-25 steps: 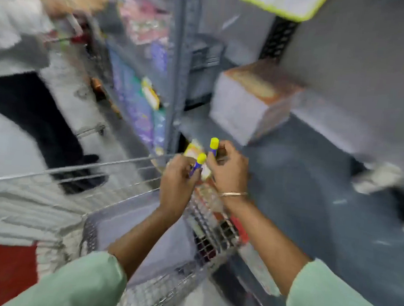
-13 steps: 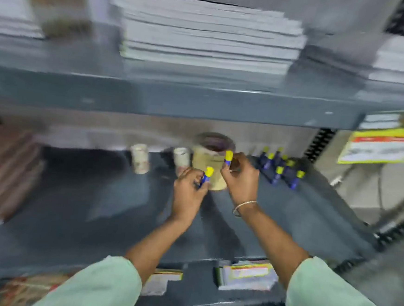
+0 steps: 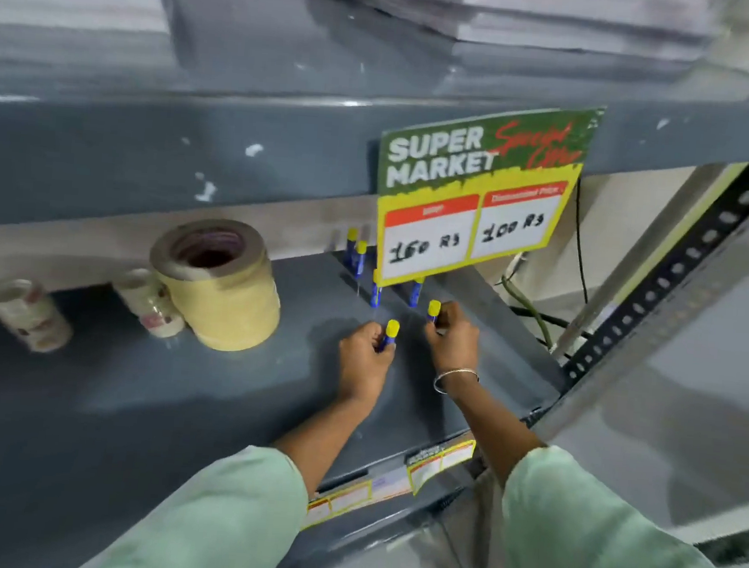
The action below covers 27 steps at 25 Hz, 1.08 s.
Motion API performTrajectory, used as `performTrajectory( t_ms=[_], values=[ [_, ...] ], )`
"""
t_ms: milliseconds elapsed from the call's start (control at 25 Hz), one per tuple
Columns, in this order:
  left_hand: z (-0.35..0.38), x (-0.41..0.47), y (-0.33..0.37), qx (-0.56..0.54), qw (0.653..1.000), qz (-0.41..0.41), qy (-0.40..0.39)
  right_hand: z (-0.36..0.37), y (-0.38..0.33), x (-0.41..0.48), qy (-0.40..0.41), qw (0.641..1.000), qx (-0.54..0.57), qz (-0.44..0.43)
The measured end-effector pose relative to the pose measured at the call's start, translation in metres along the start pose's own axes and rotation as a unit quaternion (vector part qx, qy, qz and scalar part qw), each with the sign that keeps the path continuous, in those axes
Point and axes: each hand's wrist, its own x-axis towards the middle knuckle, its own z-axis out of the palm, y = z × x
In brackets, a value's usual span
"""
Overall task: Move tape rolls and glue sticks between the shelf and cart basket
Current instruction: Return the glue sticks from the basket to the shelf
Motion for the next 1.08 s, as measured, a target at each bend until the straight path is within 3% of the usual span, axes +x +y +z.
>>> performTrajectory(
  t_ms=[480, 680, 760, 920, 1080],
  values=[
    [0.017, 0.0, -0.004, -0.013, 1.0, -0.01, -0.003, 0.0, 0.021, 0.001, -0.028, 0.999, -0.017, 0.011],
    [0.014, -0.004, -0.006, -0.061, 0.997, -0.037, -0.005, -0.002, 0.019, 0.0, -0.052, 0.998, 0.019, 0.036],
    [0.008, -0.008, -0.007, -0.067, 0.997, -0.038, 0.004, -0.006, 0.014, -0.006, -0.022, 0.998, 0.046, 0.037],
    [-0.028, -0.019, -0.007, -0.069, 0.996, -0.019, 0.046, -0.017, -0.034, -0.018, 0.093, 0.991, 0.085, -0.039],
    [-0.107, -0.036, -0.006, -0.076, 0.991, 0.02, 0.112, -0.003, -0.132, -0.043, 0.115, 0.968, 0.149, -0.165]
  ],
)
